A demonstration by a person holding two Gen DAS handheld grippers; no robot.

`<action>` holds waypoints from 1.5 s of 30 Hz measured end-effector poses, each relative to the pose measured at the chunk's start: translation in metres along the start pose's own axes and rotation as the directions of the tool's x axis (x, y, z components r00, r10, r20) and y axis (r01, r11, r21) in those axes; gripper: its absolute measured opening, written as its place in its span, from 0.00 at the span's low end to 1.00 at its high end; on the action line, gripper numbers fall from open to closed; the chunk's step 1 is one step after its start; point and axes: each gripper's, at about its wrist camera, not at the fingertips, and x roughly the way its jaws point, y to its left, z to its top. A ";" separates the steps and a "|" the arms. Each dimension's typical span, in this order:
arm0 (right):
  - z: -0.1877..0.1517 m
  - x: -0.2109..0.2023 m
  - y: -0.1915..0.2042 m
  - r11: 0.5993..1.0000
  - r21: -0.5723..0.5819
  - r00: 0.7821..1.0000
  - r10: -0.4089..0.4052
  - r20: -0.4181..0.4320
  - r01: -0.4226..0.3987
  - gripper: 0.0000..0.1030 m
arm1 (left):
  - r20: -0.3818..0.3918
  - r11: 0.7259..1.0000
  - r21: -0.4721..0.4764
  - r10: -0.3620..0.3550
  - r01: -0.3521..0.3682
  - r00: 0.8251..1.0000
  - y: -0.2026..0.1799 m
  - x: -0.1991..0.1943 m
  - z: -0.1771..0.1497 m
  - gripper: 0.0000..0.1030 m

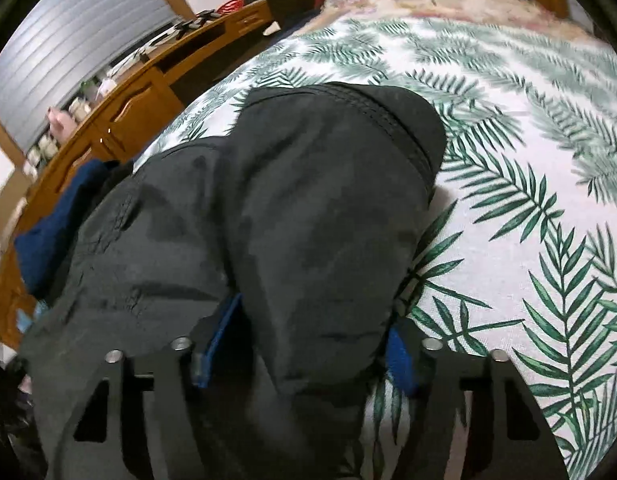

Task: Fold large clothes
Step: 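Grasp the jacket's other end with the left tool while the right tool holds it, then lift the folded jacket with both tools and carry it to the wooden cabinet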

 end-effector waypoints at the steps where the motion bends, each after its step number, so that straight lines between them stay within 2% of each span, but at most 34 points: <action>1: -0.001 0.000 0.003 1.000 -0.022 1.000 -0.010 0.003 0.010 0.51 | -0.005 1.000 0.002 0.002 -0.002 1.000 -0.001 0.001 0.000 0.45; 3: -0.002 -0.002 0.004 0.999 -0.040 1.000 -0.013 0.009 0.013 0.41 | -0.015 1.000 0.005 0.002 -0.002 1.000 -0.002 0.002 -0.001 0.39; 5: -0.003 -0.009 0.001 0.999 -0.050 1.000 -0.013 0.011 0.014 0.37 | -0.019 1.000 0.006 0.006 -0.006 1.000 -0.003 0.002 -0.002 0.39; 13: -0.021 -0.043 -0.016 0.999 -0.023 1.000 -0.027 -0.001 0.026 0.36 | -0.031 0.999 -0.033 0.021 -0.022 0.999 0.013 0.002 -0.006 0.39; 17: -0.024 -0.041 -0.022 0.999 0.001 0.999 -0.045 0.006 0.045 0.43 | -0.035 0.999 -0.047 0.010 -0.012 0.999 0.016 0.004 -0.008 0.39; 21: -0.020 -0.025 -0.026 0.998 0.028 0.998 -0.057 0.013 0.057 0.61 | -0.038 0.999 -0.050 0.010 -0.012 0.999 0.016 0.005 -0.008 0.39; 23: -0.019 -0.017 -0.028 0.998 0.042 0.998 -0.054 0.015 0.053 0.66 | -0.043 0.999 -0.048 0.007 -0.009 0.999 0.015 0.007 -0.008 0.39; 26: -0.018 -0.006 -0.029 0.997 0.081 1.000 -0.019 0.011 0.018 0.67 | -0.050 0.999 -0.036 0.013 -0.015 0.999 0.012 0.011 -0.008 0.39; 29: -0.017 -0.003 -0.028 0.996 0.082 1.000 -0.025 0.012 0.024 0.67 | -0.051 0.999 -0.038 0.012 -0.014 0.999 0.012 0.013 -0.007 0.39; 31: -0.019 -0.003 -0.027 0.997 0.076 1.000 -0.022 0.017 0.020 0.62 | -0.050 0.999 -0.038 0.009 -0.011 0.999 0.011 0.013 -0.007 0.39; 33: -0.019 -0.007 -0.024 0.998 0.065 1.000 -0.018 0.024 0.017 0.51 | -0.050 0.999 -0.033 0.005 -0.006 0.999 0.011 0.014 -0.008 0.39; 35: -0.019 -0.014 -0.022 0.998 0.056 0.999 -0.011 0.042 0.009 0.45 | -0.047 0.999 -0.033 -0.006 0.005 0.999 0.011 0.014 -0.008 0.26; 37: -0.020 -0.020 -0.020 0.999 0.035 0.998 -0.021 0.065 0.019 0.39 | -0.041 0.998 -0.049 -0.038 0.036 0.998 0.013 0.013 -0.009 0.19; 41: -0.019 -0.042 -0.016 0.998 0.056 0.990 -0.036 0.136 0.029 0.27 | 0.047 0.998 -0.041 -0.043 0.045 0.998 0.009 -0.007 -0.005 0.11; 45: -0.017 -0.064 0.006 0.998 0.018 0.972 -0.067 0.223 0.065 0.24 | 0.096 0.996 -0.055 -0.064 0.070 0.993 0.013 -0.017 0.001 0.09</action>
